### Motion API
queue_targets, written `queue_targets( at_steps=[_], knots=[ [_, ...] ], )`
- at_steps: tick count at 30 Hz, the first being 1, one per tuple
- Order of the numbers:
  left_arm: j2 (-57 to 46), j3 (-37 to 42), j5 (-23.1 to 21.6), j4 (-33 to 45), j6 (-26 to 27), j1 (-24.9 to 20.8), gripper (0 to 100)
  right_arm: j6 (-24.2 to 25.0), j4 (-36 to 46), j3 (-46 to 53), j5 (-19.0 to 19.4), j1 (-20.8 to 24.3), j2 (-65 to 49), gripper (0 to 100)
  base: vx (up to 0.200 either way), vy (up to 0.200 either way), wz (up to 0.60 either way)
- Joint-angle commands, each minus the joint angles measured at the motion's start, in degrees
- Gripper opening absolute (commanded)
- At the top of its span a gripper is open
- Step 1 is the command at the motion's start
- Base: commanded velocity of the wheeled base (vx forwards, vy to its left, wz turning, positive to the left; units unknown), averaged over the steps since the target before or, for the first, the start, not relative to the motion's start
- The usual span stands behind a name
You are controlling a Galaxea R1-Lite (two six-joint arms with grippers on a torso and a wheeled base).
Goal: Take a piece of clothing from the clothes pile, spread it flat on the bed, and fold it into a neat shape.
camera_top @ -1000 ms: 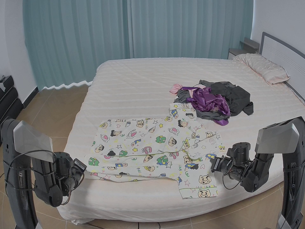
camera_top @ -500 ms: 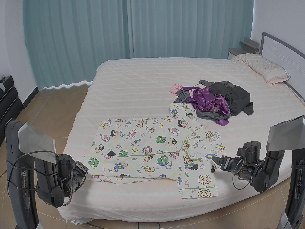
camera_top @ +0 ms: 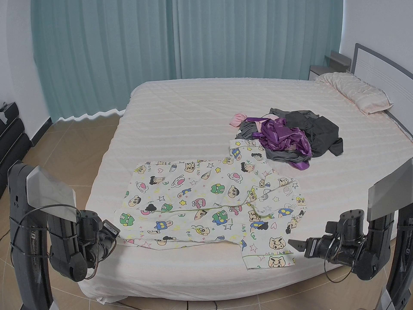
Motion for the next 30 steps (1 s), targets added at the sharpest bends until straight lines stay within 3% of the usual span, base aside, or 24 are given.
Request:
queue_targets(
  at_steps=[1,8,24,25,30],
  knots=[
    [0.10,0.17,-0.01,-1.02,-0.05,-0.04,0,-2.36,-2.25,4.34,1.84,4.84,6.65,100,0.000,0.000,0.00],
    [0.10,0.17,0.08,-1.02,-0.05,-0.04,0,-2.28,-2.25,3.37,1.75,7.48,9.20,100,0.000,0.000,0.00],
    [0.10,0.25,0.08,-1.02,0.04,-0.12,0,-2.28,-2.16,-3.13,1.57,7.39,11.66,100,0.000,0.000,0.00],
    [0.10,0.25,0.08,-1.02,0.04,-0.12,0,-2.28,-2.16,-3.57,1.48,7.39,11.93,0,0.000,0.000,0.00],
    [0.19,0.34,0.08,-1.02,0.04,-0.12,0,-1.84,-2.16,-3.57,1.57,7.22,11.49,0,0.000,0.000,0.00]
  ],
)
